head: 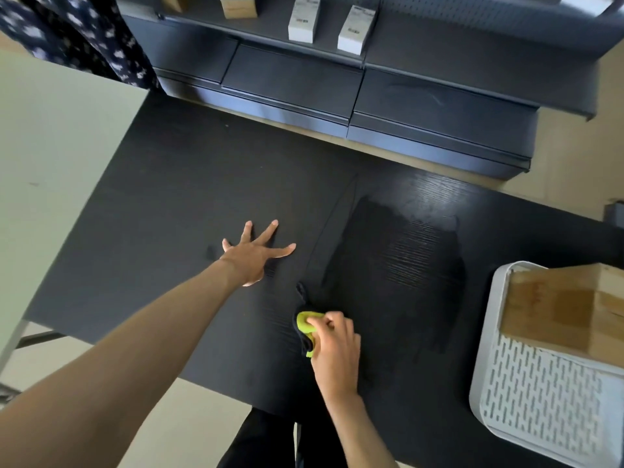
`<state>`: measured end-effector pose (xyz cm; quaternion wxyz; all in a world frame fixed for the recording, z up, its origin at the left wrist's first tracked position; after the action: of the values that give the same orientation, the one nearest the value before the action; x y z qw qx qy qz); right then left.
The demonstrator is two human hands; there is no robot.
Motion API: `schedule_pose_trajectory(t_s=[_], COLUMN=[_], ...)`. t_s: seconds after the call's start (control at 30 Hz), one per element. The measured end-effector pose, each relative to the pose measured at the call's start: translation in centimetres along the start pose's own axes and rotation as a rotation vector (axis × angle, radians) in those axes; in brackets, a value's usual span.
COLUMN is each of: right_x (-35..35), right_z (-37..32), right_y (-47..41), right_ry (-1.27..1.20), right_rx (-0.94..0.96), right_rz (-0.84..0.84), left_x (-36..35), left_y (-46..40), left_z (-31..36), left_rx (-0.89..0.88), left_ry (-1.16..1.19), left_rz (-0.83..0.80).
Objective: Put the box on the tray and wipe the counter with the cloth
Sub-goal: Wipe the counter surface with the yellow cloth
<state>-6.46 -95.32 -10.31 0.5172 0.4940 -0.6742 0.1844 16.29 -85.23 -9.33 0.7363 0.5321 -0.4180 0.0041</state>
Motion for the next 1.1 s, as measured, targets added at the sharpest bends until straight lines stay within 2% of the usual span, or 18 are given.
schedule_pose_trajectory(t_s=[0.23,0.37,0.47,0.57,0.7,0.97,1.1], right_x=[3.5,5.9,6.7,5.8,4.1,-0.5,-2.5], right_z=[-0.4,-0.8,-0.8,-0.5,-0.7,-3.4,-4.0], right_y=[-15.7,-24.7,-27.7,-26.1,-19.8,-3.9,0.9], right_ry=[-0.052,-0.067,-0.030,-0.039,-0.055,-0.033,-0.054], right_rx=[-0.080,-0.046,-0.013,0.007,0.026,0.020,0.031], right_rz=[0.107,0.099,0.123,0.183,0.219,0.016,-0.053], left_x=[-0.7,-0.9,-0.9,-0.9,-1.0,-0.8,-0.4], left_y=[-0.6,-0.8,-0.9,-1.0,-1.1,-1.1,-0.9], left_z=[-0.6,-0.7,-0.7,-0.7,-0.7,-0.4,-1.3], left_rx=[-0.006,-0.016,-0.011,-0.003,0.001,-0.002,-0.040], left_ry=[0.142,0.169,0.195,0.203,0.232,0.286,0.337], left_rz=[0.032,0.044,0.045,0.039,0.055,0.063,0.042])
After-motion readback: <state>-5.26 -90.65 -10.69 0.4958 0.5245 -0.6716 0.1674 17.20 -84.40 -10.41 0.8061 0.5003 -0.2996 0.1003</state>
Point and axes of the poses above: each hand's wrist, its own y-axis away from the middle knuckle, its own x-axis out of the back of the hand, z = x × y, the point moved 6 cm from there along -y, towards the middle knuckle, and after that the axes turned 5 degrees about y, right-handed, at the moved point
